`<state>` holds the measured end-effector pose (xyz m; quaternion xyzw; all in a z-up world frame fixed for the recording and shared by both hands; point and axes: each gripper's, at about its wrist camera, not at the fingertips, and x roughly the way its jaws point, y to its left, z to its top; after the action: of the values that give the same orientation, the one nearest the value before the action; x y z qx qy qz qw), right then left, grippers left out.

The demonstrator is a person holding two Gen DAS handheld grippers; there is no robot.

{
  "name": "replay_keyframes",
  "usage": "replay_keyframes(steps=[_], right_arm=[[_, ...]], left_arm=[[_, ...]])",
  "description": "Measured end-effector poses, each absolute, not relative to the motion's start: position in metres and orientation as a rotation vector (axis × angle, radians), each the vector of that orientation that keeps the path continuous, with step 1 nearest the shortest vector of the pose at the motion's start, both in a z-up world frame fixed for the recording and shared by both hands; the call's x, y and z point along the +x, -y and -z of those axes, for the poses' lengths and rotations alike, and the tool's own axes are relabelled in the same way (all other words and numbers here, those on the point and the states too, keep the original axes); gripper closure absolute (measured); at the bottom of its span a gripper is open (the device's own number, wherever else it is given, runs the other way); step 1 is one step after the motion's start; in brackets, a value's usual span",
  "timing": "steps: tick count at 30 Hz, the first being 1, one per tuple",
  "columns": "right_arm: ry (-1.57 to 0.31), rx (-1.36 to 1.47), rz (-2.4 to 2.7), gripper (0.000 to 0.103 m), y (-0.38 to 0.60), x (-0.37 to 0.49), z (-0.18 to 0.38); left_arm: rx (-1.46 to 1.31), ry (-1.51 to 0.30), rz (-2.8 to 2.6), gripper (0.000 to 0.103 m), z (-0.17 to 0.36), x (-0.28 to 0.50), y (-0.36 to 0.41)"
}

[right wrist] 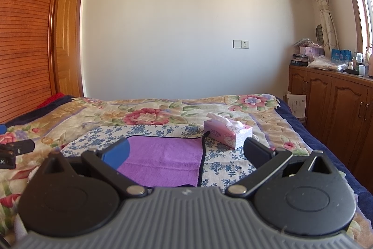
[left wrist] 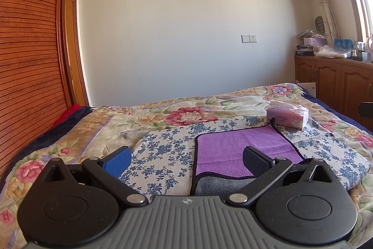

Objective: Fold towel

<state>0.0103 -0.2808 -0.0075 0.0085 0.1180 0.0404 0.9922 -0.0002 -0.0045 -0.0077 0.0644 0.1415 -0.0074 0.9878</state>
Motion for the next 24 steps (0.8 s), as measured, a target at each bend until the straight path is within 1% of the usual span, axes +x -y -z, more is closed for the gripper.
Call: replay_keyframes(steps=[24], right_arm=[[-0.349, -0.018, -0.095, 0.000, 0.270, 0.048, 0.025]], left_arm=[[0.169, -0.401, 0.031, 0.000, 0.026, 0.044, 0.008]])
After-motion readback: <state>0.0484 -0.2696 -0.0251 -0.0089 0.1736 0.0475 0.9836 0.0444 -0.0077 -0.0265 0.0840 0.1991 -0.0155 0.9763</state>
